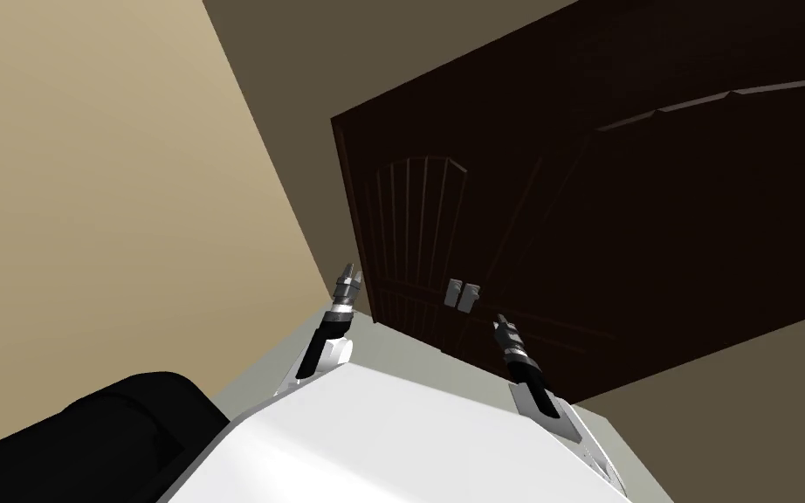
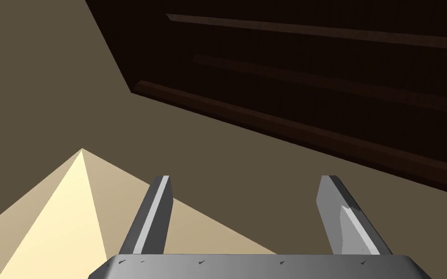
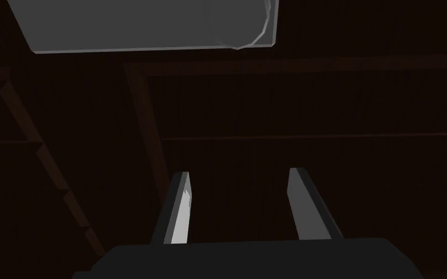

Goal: Pull the door open

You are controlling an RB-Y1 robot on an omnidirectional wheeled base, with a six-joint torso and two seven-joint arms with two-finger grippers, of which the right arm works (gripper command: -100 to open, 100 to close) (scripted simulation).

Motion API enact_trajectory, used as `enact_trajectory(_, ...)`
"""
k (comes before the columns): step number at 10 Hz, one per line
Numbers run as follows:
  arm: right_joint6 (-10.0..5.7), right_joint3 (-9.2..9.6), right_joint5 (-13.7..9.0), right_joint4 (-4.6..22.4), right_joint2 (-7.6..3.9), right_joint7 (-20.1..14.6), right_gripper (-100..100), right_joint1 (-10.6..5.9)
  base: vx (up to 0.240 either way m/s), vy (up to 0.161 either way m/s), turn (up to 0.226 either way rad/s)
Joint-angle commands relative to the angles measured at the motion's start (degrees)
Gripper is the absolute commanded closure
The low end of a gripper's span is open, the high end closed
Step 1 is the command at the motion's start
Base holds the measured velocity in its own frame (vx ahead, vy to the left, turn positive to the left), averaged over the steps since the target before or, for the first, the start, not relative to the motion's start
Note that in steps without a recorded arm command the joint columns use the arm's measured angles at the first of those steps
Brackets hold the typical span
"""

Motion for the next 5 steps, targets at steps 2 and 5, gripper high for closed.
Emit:
enact_trajectory(2,-0.62,0.74,0.22,-0.67,0.57,-0.1,-100,0.29,-0.121,0.111,0.053)
enact_trajectory(5,0.1,-2.9,-0.35,0.9,-0.91,0.54,-100,1.83,0.001,-0.069,-0.16)
